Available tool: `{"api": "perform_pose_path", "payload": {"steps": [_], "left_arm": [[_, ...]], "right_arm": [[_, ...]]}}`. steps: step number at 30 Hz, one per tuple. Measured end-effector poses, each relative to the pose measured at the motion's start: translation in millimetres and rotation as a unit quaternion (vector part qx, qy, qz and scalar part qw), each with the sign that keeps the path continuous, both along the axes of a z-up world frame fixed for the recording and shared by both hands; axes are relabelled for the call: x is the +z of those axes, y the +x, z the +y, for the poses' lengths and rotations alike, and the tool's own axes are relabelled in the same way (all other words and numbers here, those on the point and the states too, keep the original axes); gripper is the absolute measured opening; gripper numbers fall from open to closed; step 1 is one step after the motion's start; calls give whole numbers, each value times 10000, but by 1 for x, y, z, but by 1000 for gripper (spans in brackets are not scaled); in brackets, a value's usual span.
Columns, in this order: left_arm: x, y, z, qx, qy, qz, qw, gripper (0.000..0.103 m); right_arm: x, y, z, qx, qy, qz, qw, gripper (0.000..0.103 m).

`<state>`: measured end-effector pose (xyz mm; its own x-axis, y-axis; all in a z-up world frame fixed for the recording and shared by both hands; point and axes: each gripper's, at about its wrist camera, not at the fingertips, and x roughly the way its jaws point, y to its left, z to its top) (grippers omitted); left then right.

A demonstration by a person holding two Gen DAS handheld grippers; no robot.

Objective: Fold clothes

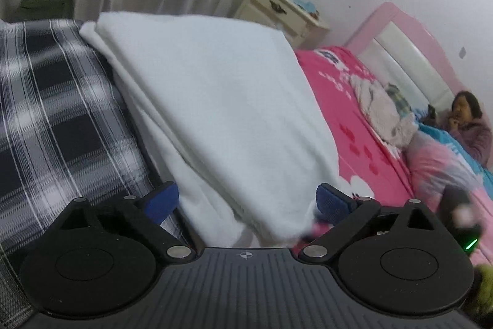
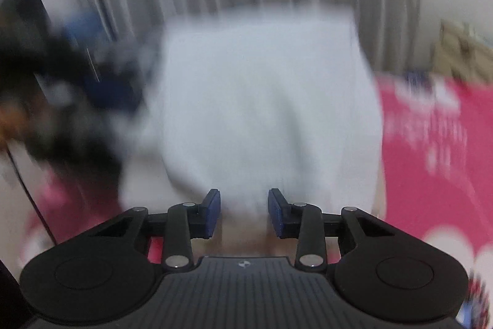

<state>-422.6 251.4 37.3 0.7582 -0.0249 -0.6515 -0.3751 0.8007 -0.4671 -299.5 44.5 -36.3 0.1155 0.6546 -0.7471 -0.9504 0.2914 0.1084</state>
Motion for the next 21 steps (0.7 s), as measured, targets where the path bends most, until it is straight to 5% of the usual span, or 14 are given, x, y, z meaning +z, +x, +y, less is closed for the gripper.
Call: {"api": "perform_pose_path", "payload": {"steps": [4, 10, 14, 18, 21], "left_arm": [[7, 13, -11, -183, 448, -95, 9988, 98], [13, 32, -24, -248, 568, -37, 9981, 100], [19, 42, -32, -375, 675, 51, 9970, 101], [26, 50, -46, -500, 905, 26, 9946, 101], [30, 50, -55, -527, 1229, -10, 9910, 101]], "right_arm": [[-11, 2, -24, -84, -502, 283, 9983, 30], [31, 20, -57, 6, -929, 187, 9955, 31], [67, 22, -76, -87, -1119, -129, 9936, 51], [94, 14, -98, -454, -625, -418, 9961, 63], [98, 15, -104, -1087, 223, -222, 9936, 72]]}}
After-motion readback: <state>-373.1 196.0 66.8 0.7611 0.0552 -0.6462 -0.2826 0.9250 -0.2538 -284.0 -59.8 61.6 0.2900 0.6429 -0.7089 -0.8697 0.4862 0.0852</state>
